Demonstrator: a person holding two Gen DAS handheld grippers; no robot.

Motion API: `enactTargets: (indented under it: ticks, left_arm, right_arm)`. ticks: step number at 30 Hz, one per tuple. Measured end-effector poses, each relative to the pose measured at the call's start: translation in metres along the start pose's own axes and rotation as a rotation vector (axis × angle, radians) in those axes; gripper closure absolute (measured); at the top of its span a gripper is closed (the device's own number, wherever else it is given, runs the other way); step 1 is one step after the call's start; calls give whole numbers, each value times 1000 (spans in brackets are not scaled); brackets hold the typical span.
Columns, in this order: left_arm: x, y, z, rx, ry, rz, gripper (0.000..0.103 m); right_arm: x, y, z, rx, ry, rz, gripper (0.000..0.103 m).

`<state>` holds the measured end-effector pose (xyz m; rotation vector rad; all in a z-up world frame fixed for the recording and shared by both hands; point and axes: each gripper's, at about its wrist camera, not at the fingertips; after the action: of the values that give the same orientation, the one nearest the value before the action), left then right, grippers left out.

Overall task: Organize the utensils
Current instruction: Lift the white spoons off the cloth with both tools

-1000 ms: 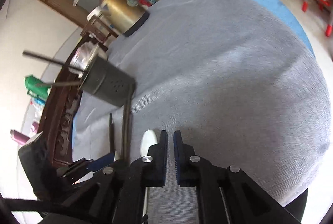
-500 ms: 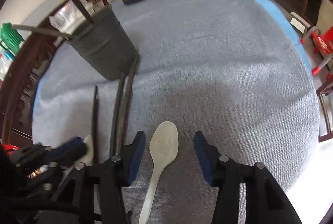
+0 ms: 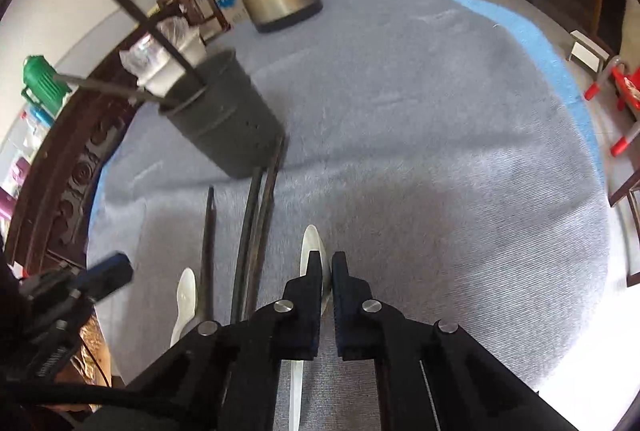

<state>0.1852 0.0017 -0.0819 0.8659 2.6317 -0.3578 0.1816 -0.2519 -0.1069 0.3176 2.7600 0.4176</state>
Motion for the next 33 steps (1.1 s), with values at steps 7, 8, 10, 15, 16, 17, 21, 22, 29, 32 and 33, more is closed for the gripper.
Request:
enactTargets:
  ticks: [7,8,10,15,16,17,21,22,29,32,33]
  left_arm:
    - [7,4,31,65,115,-31,58]
    - [7,1,36,59,130,-24,58]
    - [4,-5,45,50,149,-5,58]
    - [-3,-5,60,49,161,-9,59]
    - [-4,-5,60,47,159,-6,62]
    - [-5,-6,61,47,158,-1,65]
    - [-6,-9,62,48,158,21,72]
    - [-6,-10,62,45,155,27,72]
    - [-9,-7,54,32,133,26,72]
    - [-10,-8,40,20,103,35,72]
    - [-11,-9,35,12,89,39,72]
  right_arm:
    - [4,-5,13,-9,23,34,98]
    - [4,-6,16,-18,32,41,98]
    - [6,-6,20,-26,31,43,98]
    - [7,-8,23,-32,34,35,98]
    - [6,-8,25,-34,41,34,98]
    - [6,-9,25,-37,50,32,98]
    - [0,-12,30,-34,72,45,96]
    - [-3,-13,32,-36,90,54,96]
    - [-17,-18,38,-78,154,77,95]
    - [-20,-19,40,-93,126,65,95]
    - [-20,-17,40,-84,118,50,96]
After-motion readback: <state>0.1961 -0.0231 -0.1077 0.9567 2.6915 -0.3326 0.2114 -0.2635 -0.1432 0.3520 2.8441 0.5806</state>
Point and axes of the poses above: each gripper's, at about its wrist camera, not at the fingertips, and z roughly the way its jaws point, y to its left, x to its underside, and after that the axes turned 13 degrees about y, right-handed
